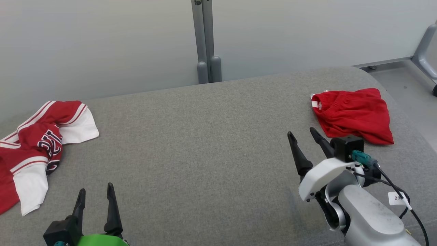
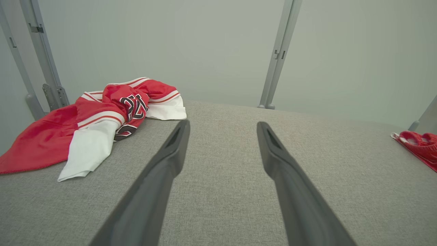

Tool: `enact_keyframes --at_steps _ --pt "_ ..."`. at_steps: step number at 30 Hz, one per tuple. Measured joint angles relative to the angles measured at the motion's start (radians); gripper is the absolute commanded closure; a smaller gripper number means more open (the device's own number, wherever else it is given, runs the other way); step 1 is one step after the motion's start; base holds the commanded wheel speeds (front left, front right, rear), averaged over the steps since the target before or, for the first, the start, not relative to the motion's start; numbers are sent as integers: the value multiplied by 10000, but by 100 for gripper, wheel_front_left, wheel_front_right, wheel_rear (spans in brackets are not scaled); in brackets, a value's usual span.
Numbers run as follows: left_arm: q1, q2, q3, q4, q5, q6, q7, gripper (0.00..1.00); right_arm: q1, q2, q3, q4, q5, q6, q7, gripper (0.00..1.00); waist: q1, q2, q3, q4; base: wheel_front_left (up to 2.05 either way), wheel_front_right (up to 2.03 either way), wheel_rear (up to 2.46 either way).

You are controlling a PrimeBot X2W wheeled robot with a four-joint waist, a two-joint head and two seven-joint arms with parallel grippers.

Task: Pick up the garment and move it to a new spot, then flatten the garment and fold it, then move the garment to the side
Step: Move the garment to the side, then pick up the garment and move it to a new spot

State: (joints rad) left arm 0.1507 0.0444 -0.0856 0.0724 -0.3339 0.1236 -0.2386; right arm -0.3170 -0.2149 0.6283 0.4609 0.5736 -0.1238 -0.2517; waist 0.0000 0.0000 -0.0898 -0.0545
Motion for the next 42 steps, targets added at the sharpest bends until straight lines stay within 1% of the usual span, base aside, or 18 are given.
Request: enact_keyframes --at_steps 12,19,29,36,42 --pt "392 2 157 -31 -38 0 -12 0 1392 10 -757 -853 -504 -12 0 0 0 0 -126 33 0 0 0" --pt "405 2 140 -115 -29 0 -13 0 1772 36 -1327 -1116 -947 -12 0 0 0 0 -128 21 0 0 0" --pt "415 4 59 -167 -25 0 -15 0 2274 263 -1747 -1490 -1430 -12 0 0 0 0 -89 113 0 0 0" --pt "413 10 -127 -173 44 0 -13 0 2570 284 -2065 -1755 -1611 -13 0 0 0 0 -38 424 0 0 0" --pt "399 10 -136 -173 98 0 -13 0 2734 351 -2209 -1962 -1720 -13 -2 0 0 0 -20 887 0 0 0"
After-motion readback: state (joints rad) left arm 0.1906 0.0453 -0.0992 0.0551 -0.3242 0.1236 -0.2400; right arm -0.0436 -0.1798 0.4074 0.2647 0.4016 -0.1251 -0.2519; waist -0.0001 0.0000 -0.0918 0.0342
